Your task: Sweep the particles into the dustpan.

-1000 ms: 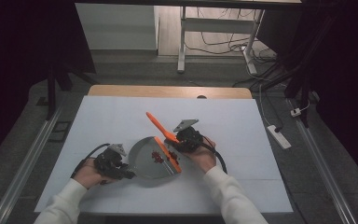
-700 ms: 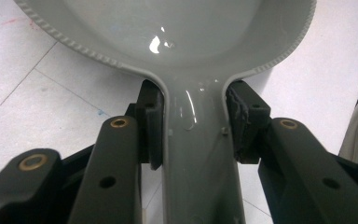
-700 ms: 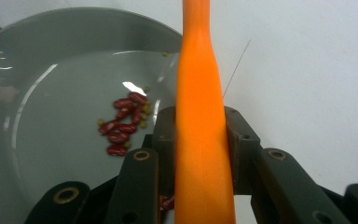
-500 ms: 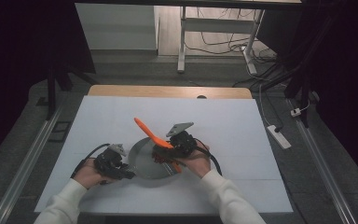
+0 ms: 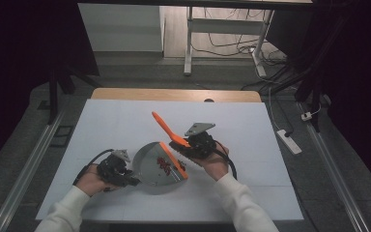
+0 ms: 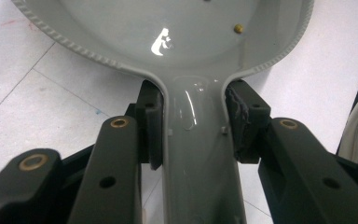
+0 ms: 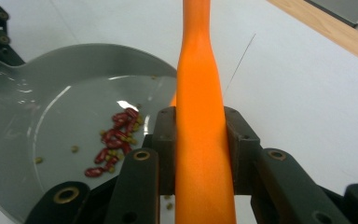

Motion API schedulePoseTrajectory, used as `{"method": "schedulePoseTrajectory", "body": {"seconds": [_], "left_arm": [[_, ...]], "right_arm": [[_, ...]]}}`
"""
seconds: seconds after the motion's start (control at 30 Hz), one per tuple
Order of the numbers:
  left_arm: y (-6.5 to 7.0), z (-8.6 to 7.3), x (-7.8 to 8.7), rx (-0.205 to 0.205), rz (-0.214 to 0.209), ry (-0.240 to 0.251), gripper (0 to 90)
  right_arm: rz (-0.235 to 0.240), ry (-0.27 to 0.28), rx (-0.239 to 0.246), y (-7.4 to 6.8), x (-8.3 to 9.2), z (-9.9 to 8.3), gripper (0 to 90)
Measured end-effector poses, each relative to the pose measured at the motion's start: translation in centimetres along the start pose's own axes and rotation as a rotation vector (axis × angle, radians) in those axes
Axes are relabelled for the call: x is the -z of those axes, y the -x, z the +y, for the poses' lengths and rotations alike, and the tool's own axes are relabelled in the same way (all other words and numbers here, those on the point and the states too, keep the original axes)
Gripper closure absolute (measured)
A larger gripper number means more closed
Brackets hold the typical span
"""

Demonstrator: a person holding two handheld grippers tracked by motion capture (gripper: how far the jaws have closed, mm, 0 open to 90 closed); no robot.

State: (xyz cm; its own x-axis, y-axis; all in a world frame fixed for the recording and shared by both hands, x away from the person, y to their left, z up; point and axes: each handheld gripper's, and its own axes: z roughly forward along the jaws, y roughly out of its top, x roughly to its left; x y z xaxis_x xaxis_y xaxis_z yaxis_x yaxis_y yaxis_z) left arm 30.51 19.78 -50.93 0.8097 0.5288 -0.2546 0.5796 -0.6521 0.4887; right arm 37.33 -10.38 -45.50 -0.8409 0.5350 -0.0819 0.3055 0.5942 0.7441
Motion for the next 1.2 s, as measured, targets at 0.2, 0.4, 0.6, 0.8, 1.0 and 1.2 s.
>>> {"method": "schedulePoseTrajectory", "body": {"seconds": [0.2,0.4,0.6,0.8,1.0,1.2], "left_arm": [[0.1,-0.1,0.3,-0.001,0.003,0.004,61.3],[0.4,-0.5,0.3,-0.005,0.002,0.016,61.3],[0.6,-1.0,0.4,-0.002,0.003,0.018,61.3],[1.0,-1.3,0.6,-0.014,-0.008,0.019,61.3],[1.2,-1.2,0.6,-0.023,-0.01,0.016,61.2],[1.3,-1.0,0.3,-0.018,-0.017,0.007,61.2]], "right_arm": [[-0.029,0.001,-0.028,0.8,1.0,-1.0,70.0],[-0.044,-0.007,-0.057,1.2,1.2,-1.8,70.0],[-0.046,-0.03,-0.065,0.9,1.3,-2.9,70.0],[-0.061,-0.05,-0.091,1.0,1.5,-3.8,70.0],[-0.055,-0.076,-0.087,0.7,0.8,-4.2,70.0],[-0.045,-0.074,-0.07,-0.1,0.2,-4.1,70.0]]}}
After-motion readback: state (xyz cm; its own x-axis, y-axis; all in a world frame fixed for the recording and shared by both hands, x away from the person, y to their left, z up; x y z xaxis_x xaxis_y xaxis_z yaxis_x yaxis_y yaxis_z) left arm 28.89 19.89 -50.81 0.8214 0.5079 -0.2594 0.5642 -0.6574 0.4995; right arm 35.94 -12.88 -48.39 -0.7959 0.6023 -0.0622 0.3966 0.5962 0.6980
